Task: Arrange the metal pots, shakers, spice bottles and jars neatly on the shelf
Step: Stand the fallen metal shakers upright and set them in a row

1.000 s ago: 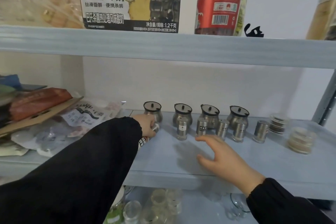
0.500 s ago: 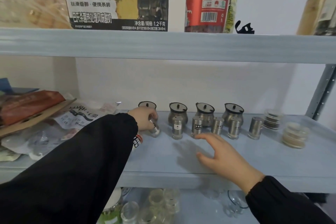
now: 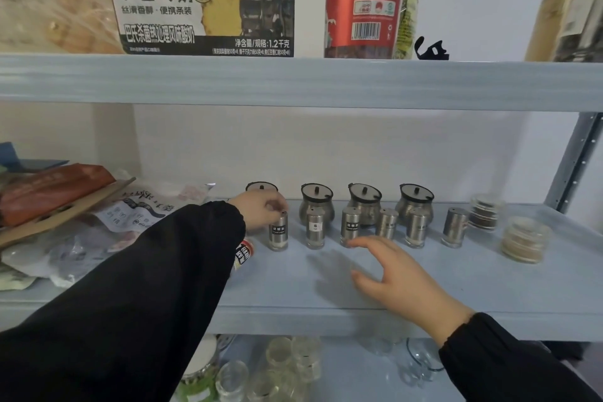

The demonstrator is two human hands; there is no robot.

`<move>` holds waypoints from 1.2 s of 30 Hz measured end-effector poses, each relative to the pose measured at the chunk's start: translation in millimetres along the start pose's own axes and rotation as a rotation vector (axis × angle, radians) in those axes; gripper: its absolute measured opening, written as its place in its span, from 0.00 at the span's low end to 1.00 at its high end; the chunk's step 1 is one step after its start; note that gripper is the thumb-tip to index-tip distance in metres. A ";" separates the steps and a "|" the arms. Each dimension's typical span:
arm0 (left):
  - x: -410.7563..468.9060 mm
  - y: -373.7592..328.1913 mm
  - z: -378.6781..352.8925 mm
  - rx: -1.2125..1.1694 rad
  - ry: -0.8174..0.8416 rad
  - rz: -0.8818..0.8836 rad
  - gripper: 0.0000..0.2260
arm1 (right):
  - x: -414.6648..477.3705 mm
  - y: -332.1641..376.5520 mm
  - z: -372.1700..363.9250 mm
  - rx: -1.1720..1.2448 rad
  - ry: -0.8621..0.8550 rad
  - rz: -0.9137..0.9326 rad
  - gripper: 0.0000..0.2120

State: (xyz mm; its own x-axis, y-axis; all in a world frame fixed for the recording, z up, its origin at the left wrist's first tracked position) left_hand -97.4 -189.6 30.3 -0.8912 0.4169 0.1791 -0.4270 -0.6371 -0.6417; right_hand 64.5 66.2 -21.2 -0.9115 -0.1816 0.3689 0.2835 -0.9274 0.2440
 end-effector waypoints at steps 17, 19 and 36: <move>-3.2 -0.6 40.3 -0.013 -0.107 -0.016 0.12 | -4.5 3.3 0.8 -0.031 0.018 -0.004 0.26; -5.0 11.7 65.0 0.061 -0.102 0.038 0.11 | -2.1 4.4 0.6 -0.028 0.014 -0.006 0.26; 3.3 92.5 48.6 0.518 0.116 0.177 0.12 | 18.8 16.2 -14.5 -0.094 0.041 -0.016 0.24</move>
State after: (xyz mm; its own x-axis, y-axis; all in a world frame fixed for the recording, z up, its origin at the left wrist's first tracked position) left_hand -147.2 -278.7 7.8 -0.9461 0.3240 0.0001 -0.3176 -0.9272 -0.1988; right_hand 47.7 43.0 -23.3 -0.9277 -0.1779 0.3282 0.2414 -0.9565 0.1640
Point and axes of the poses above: each hand's wrist, its own x-axis towards the middle knuckle, its own z-axis out of the back of the hand, y = z × x, the point moved 3 cm from there along x, towards the middle knuckle, and after that the axes turned 15 degrees about -x, right-handed, at the moved point
